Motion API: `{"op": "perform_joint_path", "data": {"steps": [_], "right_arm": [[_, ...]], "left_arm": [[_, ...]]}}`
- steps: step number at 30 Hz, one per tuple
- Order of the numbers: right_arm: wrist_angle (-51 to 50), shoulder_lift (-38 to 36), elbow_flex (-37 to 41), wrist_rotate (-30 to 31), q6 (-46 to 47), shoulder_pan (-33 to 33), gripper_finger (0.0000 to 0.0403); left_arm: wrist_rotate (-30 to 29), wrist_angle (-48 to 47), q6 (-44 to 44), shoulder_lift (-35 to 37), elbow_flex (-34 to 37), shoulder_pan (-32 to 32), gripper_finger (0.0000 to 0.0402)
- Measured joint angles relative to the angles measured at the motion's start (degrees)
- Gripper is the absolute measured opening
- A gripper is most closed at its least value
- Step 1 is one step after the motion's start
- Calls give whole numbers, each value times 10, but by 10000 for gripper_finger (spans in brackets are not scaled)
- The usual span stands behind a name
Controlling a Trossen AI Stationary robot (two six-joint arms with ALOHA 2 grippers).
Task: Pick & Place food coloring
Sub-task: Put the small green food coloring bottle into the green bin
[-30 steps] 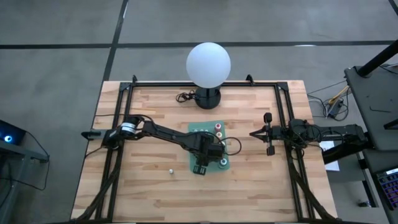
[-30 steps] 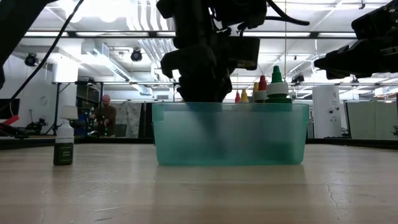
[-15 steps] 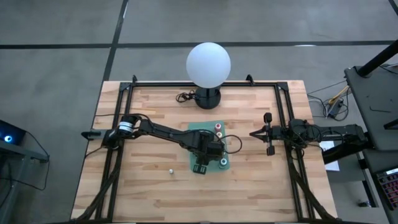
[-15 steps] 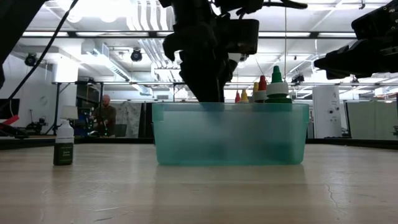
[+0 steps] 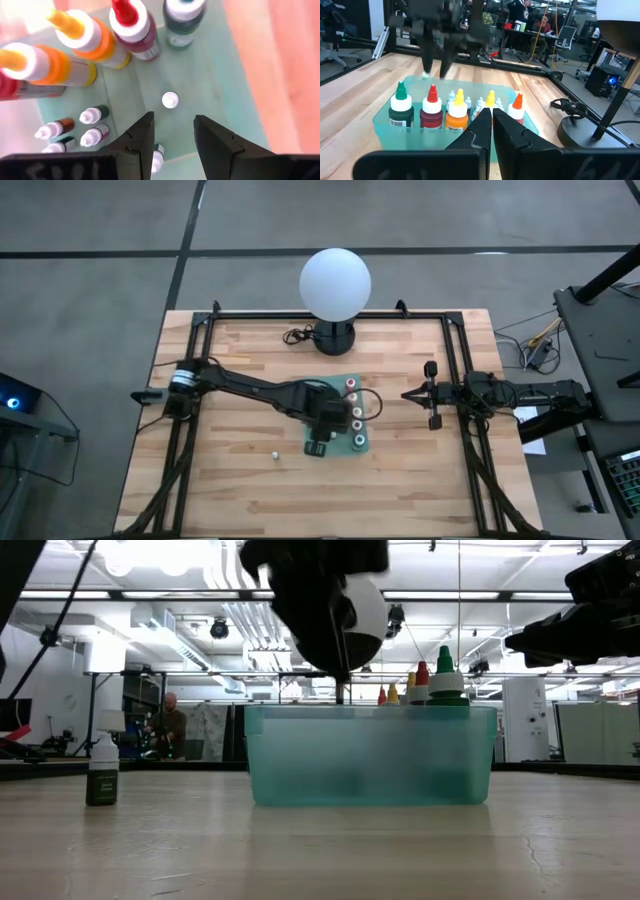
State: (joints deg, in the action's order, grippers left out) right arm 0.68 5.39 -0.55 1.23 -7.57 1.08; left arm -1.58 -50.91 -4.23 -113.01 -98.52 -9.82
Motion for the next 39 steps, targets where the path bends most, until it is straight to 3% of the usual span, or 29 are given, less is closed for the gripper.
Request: {"op": "perform_joint_path", "data": {"steps": [11,21,30,39], "right_arm": [[0,0,0,0,-1,0,9],[0,0,0,-1,-1,0,9],[0,0,0,0,0,0,9],[0,0,0,0,0,0,9]], "left_arm": [[0,13,-6,135,108,-14,101],[3,10,-7,252,188,-15,4],[40,-44,-39,338,227,-22,0],[54,-113,-55,378,228,-42,0]]}}
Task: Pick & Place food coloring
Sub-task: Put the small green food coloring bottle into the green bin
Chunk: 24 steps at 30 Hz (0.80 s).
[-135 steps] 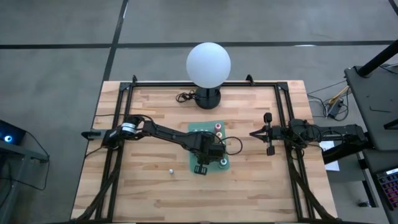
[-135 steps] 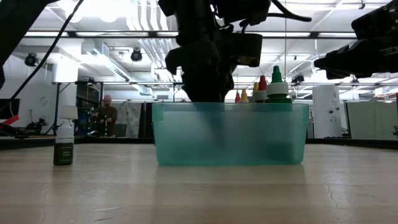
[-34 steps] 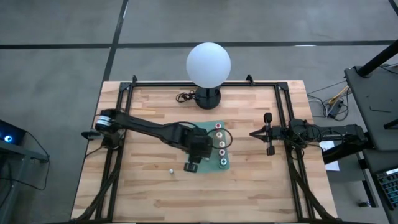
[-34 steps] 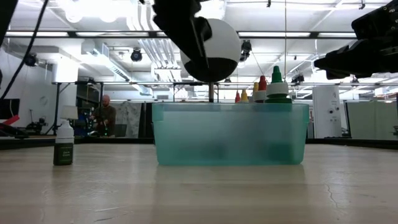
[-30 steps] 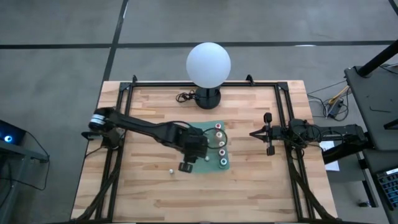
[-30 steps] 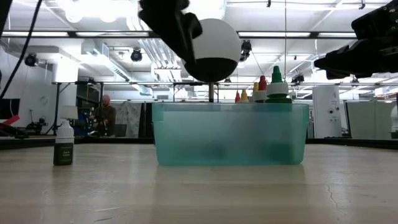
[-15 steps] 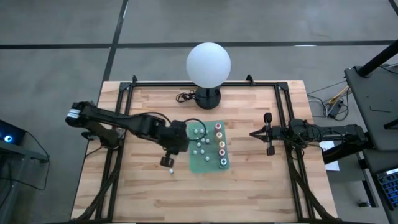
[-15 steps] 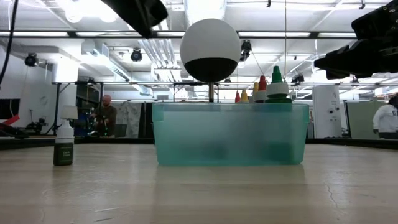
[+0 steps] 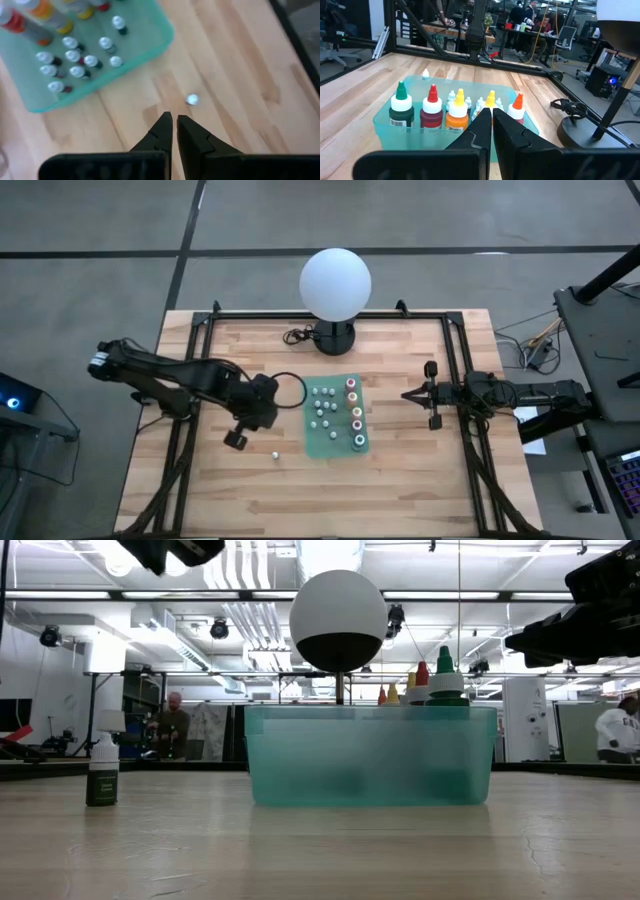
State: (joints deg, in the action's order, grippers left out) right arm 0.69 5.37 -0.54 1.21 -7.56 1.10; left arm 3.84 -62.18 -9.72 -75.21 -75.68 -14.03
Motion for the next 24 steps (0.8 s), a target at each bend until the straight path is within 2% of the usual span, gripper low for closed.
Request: {"op": "perform_joint_path", "data": {"steps": [3,6,9,18,24], "right_arm": [[0,0,0,0,-1,0,9],[0,0,0,0,-1,0,9],[0,0,0,0,0,0,9],[0,0,0,0,-1,0,9],[0,0,0,0,-1,0,9]], "left_arm": [[29,-12,-38,8,0,-10,0],[59,-35,-118,12,0,-27,0],[67,-51,-176,13,0,-43,0],[66,-53,-220,-8,0,-57,0],[62,-72,-220,-34,-7,-57,0]]}}
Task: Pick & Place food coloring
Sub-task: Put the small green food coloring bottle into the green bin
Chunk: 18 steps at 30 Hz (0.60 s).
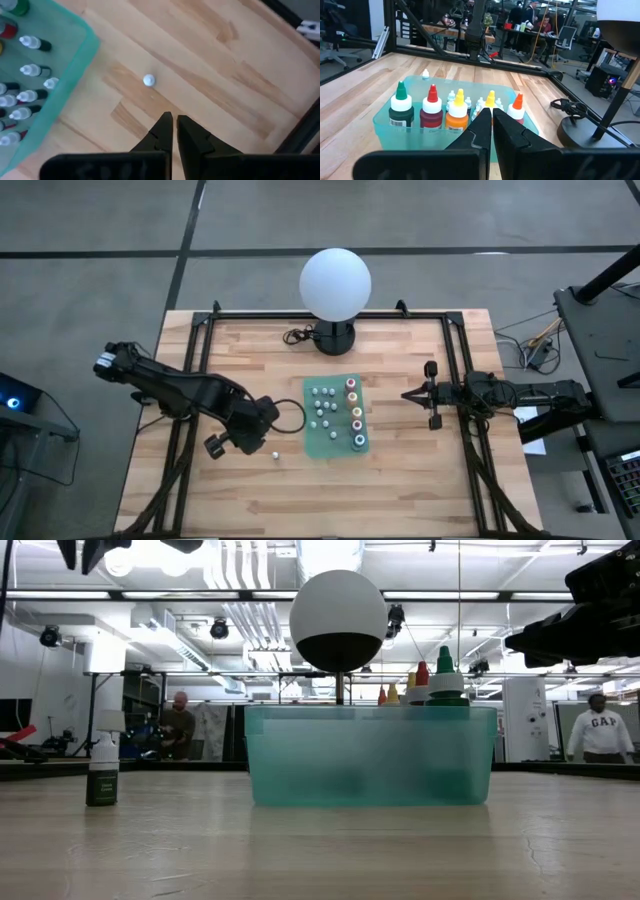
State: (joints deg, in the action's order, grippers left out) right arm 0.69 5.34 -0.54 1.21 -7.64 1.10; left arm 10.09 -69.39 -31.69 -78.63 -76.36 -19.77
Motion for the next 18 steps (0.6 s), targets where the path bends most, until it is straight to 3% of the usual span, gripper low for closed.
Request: {"op": "perform_joint_path", "data": {"steps": [18], "right_arm": [[0,0,0,0,1,0,9]], "left_arm": [[-27,-16,-1,-88,-69,-3,0]]}}
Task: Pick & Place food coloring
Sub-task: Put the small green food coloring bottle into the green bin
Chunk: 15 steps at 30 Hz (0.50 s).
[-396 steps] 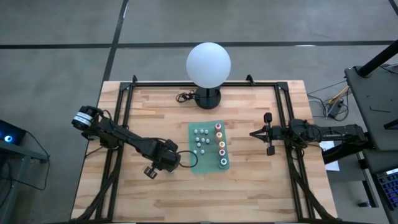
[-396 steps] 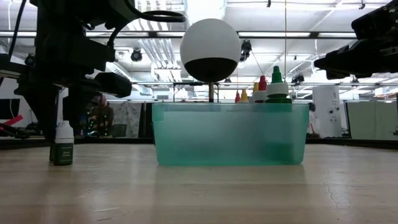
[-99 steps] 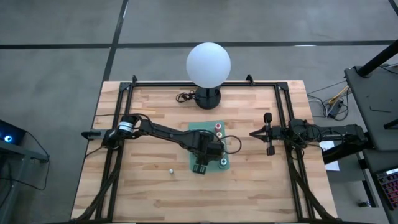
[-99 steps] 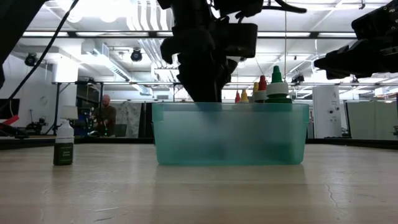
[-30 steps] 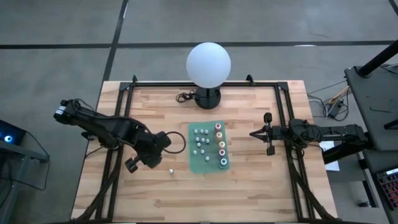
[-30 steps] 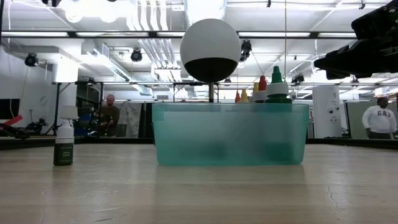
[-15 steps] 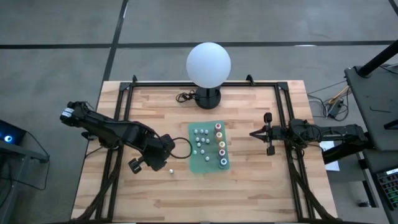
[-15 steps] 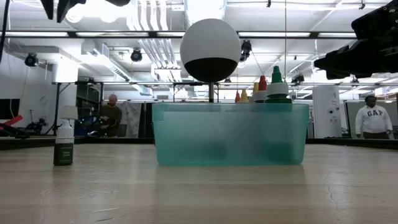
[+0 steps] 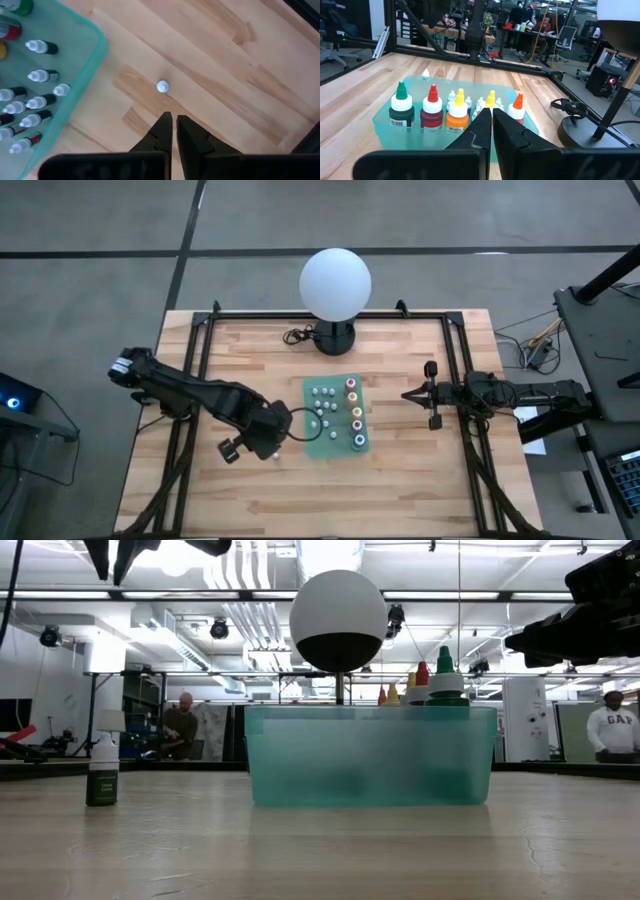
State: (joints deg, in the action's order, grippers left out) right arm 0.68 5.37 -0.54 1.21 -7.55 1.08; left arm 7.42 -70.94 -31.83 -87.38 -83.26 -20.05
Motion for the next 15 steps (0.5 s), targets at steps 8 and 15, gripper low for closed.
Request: {"op": "perform_joint_path", "data": {"steps": [8,15], "right_arm": [[0,0,0,0,0,0,9],[0,0,0,0,-1,0,9]], "left_arm": [[0,6,1,-31,0,0,0],[0,68,7,-63,1,0,0]]}}
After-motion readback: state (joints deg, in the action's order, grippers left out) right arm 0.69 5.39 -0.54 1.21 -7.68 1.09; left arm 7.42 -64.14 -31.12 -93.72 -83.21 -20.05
